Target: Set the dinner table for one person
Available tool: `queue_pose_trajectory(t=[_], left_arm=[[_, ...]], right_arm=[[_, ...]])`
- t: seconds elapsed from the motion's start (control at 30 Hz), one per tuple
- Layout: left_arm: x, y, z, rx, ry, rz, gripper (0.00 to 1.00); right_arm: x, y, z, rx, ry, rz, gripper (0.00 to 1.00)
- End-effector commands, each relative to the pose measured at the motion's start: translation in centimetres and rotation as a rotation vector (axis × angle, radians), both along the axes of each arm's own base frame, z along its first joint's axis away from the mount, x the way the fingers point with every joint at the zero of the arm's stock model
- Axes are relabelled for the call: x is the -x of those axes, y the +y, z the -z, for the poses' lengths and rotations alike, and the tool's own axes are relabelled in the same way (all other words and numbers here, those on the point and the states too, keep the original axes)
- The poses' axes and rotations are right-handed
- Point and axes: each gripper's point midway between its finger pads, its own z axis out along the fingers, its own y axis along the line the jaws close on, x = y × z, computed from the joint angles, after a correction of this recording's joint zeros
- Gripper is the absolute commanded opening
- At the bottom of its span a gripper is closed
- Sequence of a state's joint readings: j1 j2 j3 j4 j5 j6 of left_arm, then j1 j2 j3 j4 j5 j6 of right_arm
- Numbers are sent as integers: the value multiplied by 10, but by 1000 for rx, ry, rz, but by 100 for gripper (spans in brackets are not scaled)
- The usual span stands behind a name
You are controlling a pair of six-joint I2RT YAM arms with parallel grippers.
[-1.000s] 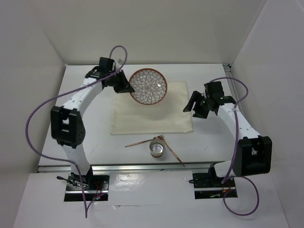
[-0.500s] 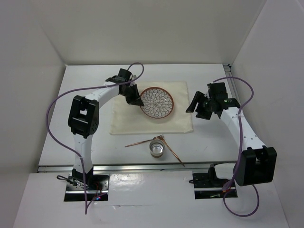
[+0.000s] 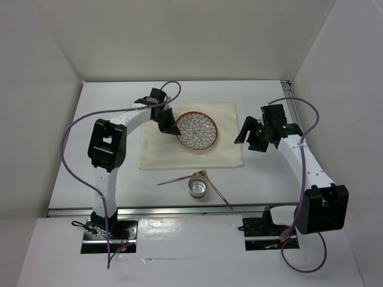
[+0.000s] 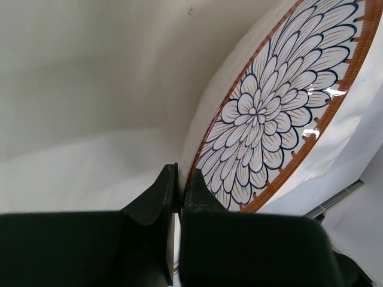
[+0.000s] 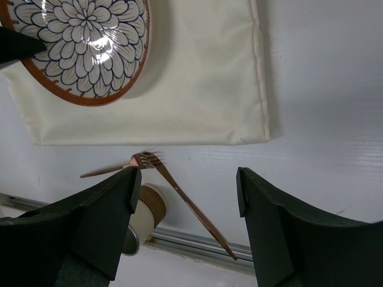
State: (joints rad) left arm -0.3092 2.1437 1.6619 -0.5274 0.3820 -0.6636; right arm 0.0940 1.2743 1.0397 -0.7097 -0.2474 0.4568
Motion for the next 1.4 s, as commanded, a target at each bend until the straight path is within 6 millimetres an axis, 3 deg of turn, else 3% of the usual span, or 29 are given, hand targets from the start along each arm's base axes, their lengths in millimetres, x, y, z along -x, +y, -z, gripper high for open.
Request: queue_pose_trajectory(t=[0.0,0.07,0.17,0.2,0.23,0.33,0.4,0.43,0.53,0.57,0.63,0.7,0.83,0.9,0.97,1.03,1.07,1.17,1.3,1.33,1.37], left_arm=[[-20,-1,-21,-8,-63,-20,8],[-18,2,-14,-32,-45,-30,24],[-14,7,-8,-84,-30,-44,65],[-14,10,-17,-96,-50,-44,78],[-14,14,-19,-112,-55,-54,81],[-10,20,-34,-158,-90,-65,91],[-2,23,-46,-185,-102,-60,91],[-2,29,-64,-203,-145,-67,91],[3,39,-102,-226,-211,-87,91],[4,45,-128,-253,-286,-88,91],[10,53,-153,-268,-334,-105,91],[14,62,-191,-270,-422,-134,89],[26,74,-224,-245,-488,-144,87],[27,76,-228,-239,-497,-140,85],[32,76,-238,-224,-517,-139,84],[35,75,-233,-223,-499,-130,82],[36,76,-237,-219,-508,-132,81],[44,82,-249,-224,-520,-155,77],[54,82,-272,-192,-579,-147,77],[57,83,-276,-188,-590,-150,77],[57,82,-280,-185,-603,-136,77]], right_arm=[[4,0,-12,32,-16,-52,77],[7,4,-17,34,-39,-87,80],[16,29,-27,51,-85,-197,81],[20,39,-26,57,-86,-230,81],[28,59,-29,61,-99,-301,81],[43,84,-27,87,-104,-373,81],[62,109,-15,96,-80,-466,81],[75,120,-10,98,-66,-502,81],[87,139,6,115,-34,-555,81],[98,147,13,123,-11,-574,81],[103,158,24,129,2,-599,81],[116,162,43,163,47,-609,78],[121,162,60,212,69,-611,74],[124,163,69,220,81,-603,71],[125,166,76,225,97,-603,62],[126,170,78,223,94,-612,48],[125,176,72,210,82,-612,26],[115,182,45,234,50,-586,0],[89,187,-14,262,-69,-552,0],[70,182,-38,250,-107,-507,0],[58,177,-45,260,-118,-479,0]])
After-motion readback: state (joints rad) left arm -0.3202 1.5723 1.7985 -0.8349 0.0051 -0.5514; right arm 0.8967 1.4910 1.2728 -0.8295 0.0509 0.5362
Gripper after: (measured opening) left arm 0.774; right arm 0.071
